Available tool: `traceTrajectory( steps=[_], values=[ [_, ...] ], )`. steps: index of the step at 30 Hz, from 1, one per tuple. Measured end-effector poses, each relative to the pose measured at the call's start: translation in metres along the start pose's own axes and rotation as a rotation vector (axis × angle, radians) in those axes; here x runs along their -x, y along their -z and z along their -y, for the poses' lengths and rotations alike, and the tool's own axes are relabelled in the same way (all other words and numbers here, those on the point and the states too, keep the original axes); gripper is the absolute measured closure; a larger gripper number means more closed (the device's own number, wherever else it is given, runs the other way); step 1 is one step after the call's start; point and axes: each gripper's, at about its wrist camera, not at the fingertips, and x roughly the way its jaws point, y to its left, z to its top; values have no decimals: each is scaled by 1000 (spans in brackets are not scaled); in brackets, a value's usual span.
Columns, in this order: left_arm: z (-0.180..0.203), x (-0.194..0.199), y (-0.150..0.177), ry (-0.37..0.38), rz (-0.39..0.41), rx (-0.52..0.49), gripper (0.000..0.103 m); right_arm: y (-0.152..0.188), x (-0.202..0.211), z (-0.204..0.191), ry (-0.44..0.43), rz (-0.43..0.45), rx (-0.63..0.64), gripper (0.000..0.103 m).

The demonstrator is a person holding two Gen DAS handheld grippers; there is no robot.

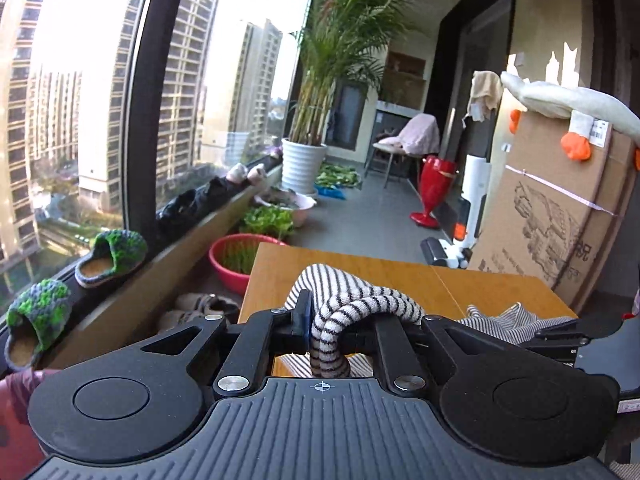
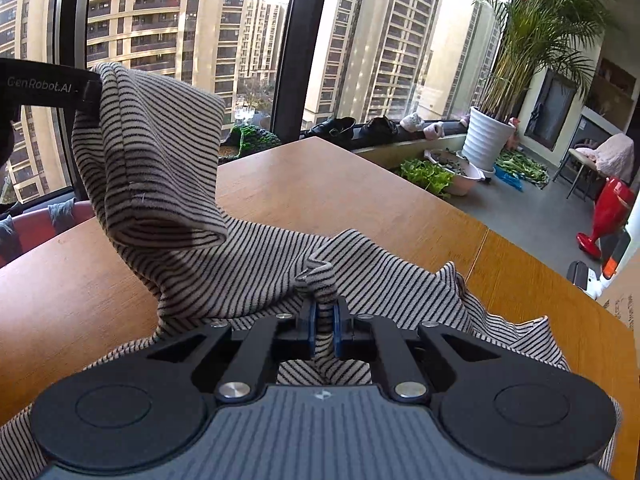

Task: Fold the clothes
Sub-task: 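Lift and pull the shirt open with both grippers, spreading it flat, then release the shirt with both grippers and withdraw them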

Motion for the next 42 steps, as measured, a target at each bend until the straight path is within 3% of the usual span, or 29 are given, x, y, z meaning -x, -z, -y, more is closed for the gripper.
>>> traceTrajectory(
  steps=[3,7,9,11,14,19,22,25,26,28,29,30,33,37,42],
  values=[
    [-2,-4,-4,-15,-10,6,89,-7,63,65,85,143,-135,96],
    [-1,-9,-5,-5,-20,32,85,-4,181,147,368,321,-223,96],
    [8,-13,-6,8,-23,28,85,0,231,172,495,371,-227,96],
    [25,-16,-8,32,-19,11,84,9,264,190,525,380,-244,96],
    [46,-9,-9,75,-10,-41,76,39,280,194,486,317,-259,96],
    [78,19,2,152,-43,-145,42,103,216,157,249,87,-357,95],
    [88,38,11,158,-66,-189,27,128,194,130,147,23,-365,95],
    [91,53,16,166,-93,-208,23,134,186,98,109,2,-342,91],
    [92,55,18,171,-105,-210,23,134,191,99,105,9,-346,85],
    [95,48,23,185,-136,-205,22,137,202,99,130,24,-348,65],
    [96,44,26,192,-151,-203,22,141,206,95,152,27,-344,48],
    [97,40,28,199,-166,-201,21,144,209,94,166,23,-345,43],
    [102,29,36,219,-212,-193,23,155,206,92,148,-26,-393,43],
    [108,14,46,247,-273,-184,35,162,182,73,89,-49,-417,43],
    [114,-5,58,275,-341,-174,38,144,142,65,58,-76,-423,43]
  ],
)
